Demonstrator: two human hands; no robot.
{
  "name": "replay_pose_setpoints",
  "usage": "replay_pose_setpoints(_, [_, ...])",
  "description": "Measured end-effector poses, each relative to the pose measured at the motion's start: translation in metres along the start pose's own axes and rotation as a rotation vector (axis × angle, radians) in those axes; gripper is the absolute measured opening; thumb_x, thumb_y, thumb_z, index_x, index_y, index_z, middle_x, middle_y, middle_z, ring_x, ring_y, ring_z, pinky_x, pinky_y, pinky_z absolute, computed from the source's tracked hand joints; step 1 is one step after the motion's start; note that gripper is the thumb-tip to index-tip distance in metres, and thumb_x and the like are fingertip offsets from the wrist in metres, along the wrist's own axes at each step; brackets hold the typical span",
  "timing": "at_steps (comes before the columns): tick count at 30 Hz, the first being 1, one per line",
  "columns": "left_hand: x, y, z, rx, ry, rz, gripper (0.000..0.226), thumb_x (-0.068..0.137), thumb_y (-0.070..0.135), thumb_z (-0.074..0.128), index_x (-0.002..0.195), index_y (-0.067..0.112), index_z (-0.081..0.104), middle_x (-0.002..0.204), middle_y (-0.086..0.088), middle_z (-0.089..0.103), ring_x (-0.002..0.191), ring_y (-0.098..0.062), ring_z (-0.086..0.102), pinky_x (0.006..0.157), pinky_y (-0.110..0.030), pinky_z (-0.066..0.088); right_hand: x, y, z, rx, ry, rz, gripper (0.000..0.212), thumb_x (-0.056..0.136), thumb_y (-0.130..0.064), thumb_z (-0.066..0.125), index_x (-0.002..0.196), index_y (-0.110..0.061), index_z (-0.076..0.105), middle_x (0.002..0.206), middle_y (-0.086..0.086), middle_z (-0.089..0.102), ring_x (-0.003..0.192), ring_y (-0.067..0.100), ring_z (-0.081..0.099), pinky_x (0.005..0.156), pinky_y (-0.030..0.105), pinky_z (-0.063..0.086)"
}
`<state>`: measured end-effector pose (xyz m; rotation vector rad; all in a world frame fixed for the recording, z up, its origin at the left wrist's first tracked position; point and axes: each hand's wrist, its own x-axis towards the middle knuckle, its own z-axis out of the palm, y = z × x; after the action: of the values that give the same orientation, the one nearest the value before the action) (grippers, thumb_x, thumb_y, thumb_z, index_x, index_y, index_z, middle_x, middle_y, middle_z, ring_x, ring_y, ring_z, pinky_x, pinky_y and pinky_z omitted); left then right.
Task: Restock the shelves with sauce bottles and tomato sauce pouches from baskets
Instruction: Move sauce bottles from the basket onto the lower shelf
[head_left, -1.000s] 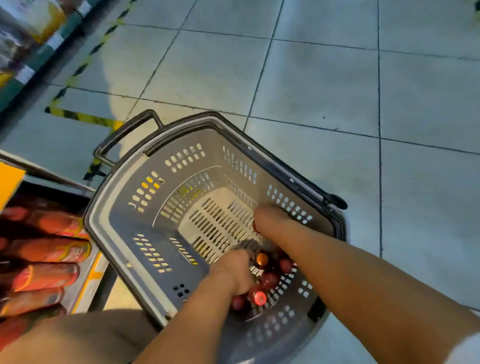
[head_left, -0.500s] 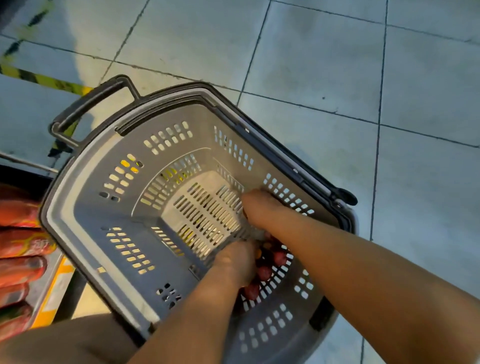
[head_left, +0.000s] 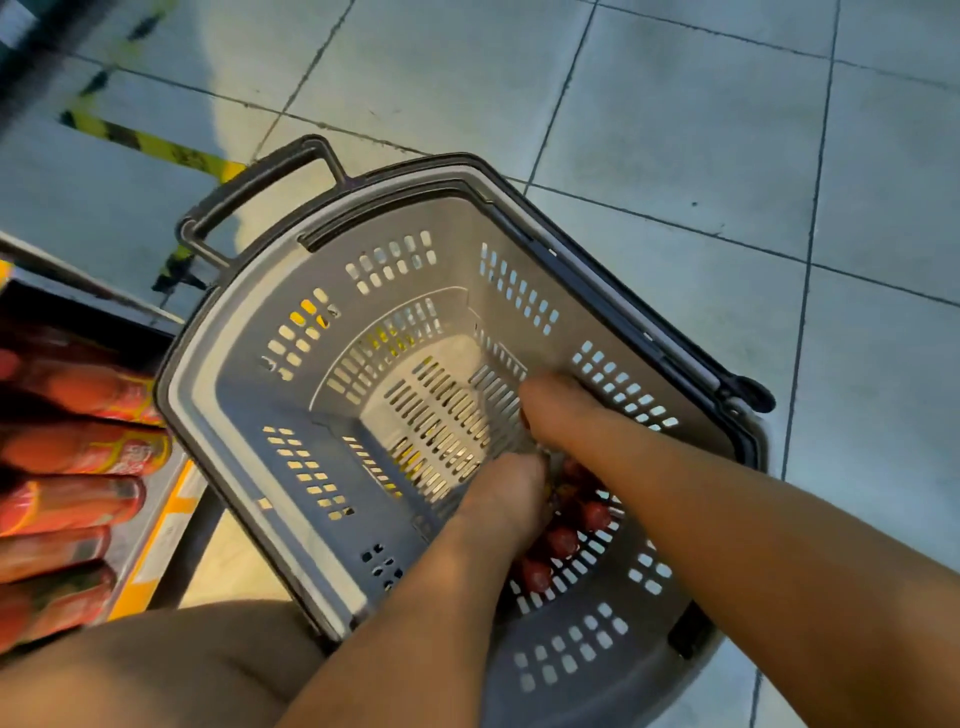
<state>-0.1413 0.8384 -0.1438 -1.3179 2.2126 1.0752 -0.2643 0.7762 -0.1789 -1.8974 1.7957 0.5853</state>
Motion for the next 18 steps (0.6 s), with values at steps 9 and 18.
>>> replay_pose_setpoints(9, [-0.054, -0.011, -0.048, -0.054, 0.285, -0.052, 0.032, 0.088, 0.023, 0.068, 0.116, 0.024, 0.052, 0.113, -0.014, 0.067, 0.108, -0.04, 0.064, 0.08, -0.043, 0.051, -0.007, 0.004, 0.009, 0.149, 0.032, 0.04, 0.013, 0.086, -0.017, 0.07, 0.098, -0.011, 0.071, 0.098, 0.008, 0.073, 0.097, 0.028, 0.072, 0.081, 0.034, 0.056])
replay_pose_setpoints(18, [-0.148, -0.023, -0.085, -0.354, 0.644, -0.091, 0.019, 0.09, 0.027, 0.066, 0.1, 0.027, 0.05, 0.098, -0.011, 0.063, 0.093, -0.038, 0.06, 0.073, -0.045, 0.051, -0.063, -0.008, 0.012, 0.076, 0.016, 0.088, 0.026, 0.098, -0.036, 0.056, 0.119, -0.022, 0.065, 0.122, 0.007, 0.069, 0.107, 0.025, 0.065, 0.098, 0.037, 0.052])
